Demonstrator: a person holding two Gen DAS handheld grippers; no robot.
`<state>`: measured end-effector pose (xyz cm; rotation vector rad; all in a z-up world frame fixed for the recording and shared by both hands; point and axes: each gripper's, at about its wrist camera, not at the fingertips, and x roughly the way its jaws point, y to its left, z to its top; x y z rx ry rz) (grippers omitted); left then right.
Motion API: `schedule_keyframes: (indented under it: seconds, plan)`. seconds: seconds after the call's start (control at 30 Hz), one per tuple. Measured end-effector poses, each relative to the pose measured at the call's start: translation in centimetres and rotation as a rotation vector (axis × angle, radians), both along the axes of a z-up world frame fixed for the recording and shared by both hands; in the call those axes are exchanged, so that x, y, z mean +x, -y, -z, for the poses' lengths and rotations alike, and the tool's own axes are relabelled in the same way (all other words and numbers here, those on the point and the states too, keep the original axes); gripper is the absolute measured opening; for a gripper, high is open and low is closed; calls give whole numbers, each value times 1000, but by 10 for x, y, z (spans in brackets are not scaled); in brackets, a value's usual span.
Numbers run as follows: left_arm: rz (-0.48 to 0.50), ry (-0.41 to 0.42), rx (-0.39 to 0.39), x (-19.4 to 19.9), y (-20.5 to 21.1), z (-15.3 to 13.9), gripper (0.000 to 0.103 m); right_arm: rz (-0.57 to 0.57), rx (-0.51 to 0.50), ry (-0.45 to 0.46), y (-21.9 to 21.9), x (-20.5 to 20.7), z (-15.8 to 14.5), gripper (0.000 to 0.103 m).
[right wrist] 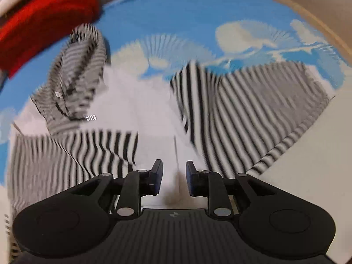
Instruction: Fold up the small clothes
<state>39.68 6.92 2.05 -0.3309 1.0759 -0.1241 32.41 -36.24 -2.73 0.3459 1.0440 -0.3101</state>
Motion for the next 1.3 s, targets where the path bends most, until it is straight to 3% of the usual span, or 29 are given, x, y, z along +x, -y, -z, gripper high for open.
schedule_keyframes:
  seconds: [0.03, 0.13, 0.2, 0.3, 0.37, 0.4, 0.47, 0.53, 0.67, 0.8, 1.03, 1.07, 1.17, 1.3]
  plan:
    - [0, 3, 0, -1, 1, -1, 41, 5, -4, 20, 6, -4, -14, 29]
    - [13, 14, 13, -3, 6, -3, 45, 52, -45, 121, 34, -14, -49, 46]
    - [26, 15, 29, -5, 11, -2, 45, 116, -91, 205, 54, -28, -59, 55]
    - [49, 18, 50, -7, 20, 1, 45, 209, -178, 268, 87, -52, -42, 58]
    - [63, 17, 71, -7, 26, 5, 46, 285, -194, 188, 111, -61, -13, 58]
    - [67, 15, 79, -7, 28, 7, 46, 365, -137, 119, 129, -63, 2, 57]
    - [74, 7, 89, -6, 34, 11, 46, 448, -21, 144, 157, -73, 22, 55]
    - [81, 0, 96, -5, 39, 16, 46, 522, 1, 129, 179, -76, 34, 56]
    - [98, -15, 108, 0, 51, 24, 46, 630, 116, 253, 222, -91, 55, 55]
    - [123, -29, 123, 4, 61, 31, 46, 754, 259, 304, 259, -91, 84, 55]
    - [114, -53, 135, 11, 65, 41, 46, 771, 267, 424, 280, -77, 96, 55]
    - [116, -56, 136, 12, 65, 43, 46, 772, 263, 429, 281, -76, 97, 50]
    - [125, -58, 142, 12, 66, 44, 46, 777, 267, 423, 284, -68, 103, 5]
    - [117, -53, 147, 9, 59, 43, 46, 856, 160, 425, 273, -70, 87, 4]
